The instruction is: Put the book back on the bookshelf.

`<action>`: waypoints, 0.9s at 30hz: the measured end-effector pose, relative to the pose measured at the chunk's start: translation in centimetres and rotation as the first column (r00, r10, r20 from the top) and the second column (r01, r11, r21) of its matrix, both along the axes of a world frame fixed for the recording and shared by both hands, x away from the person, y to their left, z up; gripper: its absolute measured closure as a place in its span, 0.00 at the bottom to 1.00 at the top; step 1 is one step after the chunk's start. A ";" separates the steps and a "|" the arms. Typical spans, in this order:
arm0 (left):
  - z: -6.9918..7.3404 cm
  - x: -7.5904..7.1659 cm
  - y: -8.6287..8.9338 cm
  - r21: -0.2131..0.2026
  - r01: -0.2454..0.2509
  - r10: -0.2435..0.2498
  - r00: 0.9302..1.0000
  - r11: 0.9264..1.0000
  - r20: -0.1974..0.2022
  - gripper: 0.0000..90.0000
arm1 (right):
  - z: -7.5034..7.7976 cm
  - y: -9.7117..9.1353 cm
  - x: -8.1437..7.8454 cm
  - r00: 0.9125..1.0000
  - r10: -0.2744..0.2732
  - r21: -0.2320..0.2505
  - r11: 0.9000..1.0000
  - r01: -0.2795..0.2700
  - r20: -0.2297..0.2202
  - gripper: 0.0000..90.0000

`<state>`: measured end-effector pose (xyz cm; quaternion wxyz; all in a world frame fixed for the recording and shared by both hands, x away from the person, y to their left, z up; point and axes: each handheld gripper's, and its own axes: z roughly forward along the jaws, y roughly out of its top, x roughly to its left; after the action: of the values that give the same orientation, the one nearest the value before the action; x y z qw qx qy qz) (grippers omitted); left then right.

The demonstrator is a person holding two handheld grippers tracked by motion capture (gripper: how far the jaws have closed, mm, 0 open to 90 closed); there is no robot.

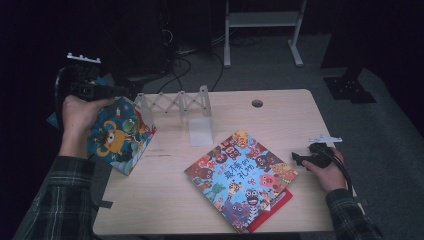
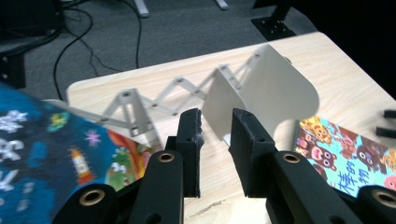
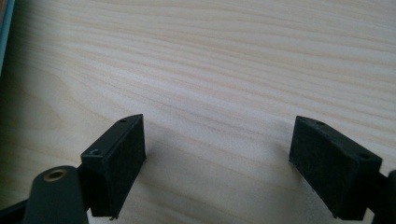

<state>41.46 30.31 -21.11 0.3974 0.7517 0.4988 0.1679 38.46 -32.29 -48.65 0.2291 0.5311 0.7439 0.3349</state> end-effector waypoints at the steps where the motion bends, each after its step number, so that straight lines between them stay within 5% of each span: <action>1: -0.2 -0.2 -0.4 0.000 0.009 -0.009 1.000 1.000 0.004 0.79 | 0.0 0.0 0.0 1.000 0.001 0.000 1.000 -0.001 0.000 0.19; 11: -3.1 -1.7 -3.8 -0.021 0.074 -0.073 0.996 0.997 0.048 0.63 | 0.0 0.1 0.0 1.000 0.005 -0.003 1.000 -0.005 -0.002 0.18; 16: -4.9 -2.6 -5.4 0.006 0.113 -0.113 0.992 0.994 0.059 0.53 | 0.0 0.1 -0.1 1.000 0.005 -0.003 1.000 -0.005 -0.003 0.18; 27: -9.6 -4.0 -8.7 0.032 0.199 -0.199 0.980 0.980 0.023 0.29 | 0.0 0.1 -0.1 1.000 0.021 -0.005 1.000 -0.021 -0.008 0.14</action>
<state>37.49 21.57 -30.75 0.4078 0.8012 0.4134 0.1445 38.37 -32.18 -48.69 0.2241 0.5237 0.7513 0.3333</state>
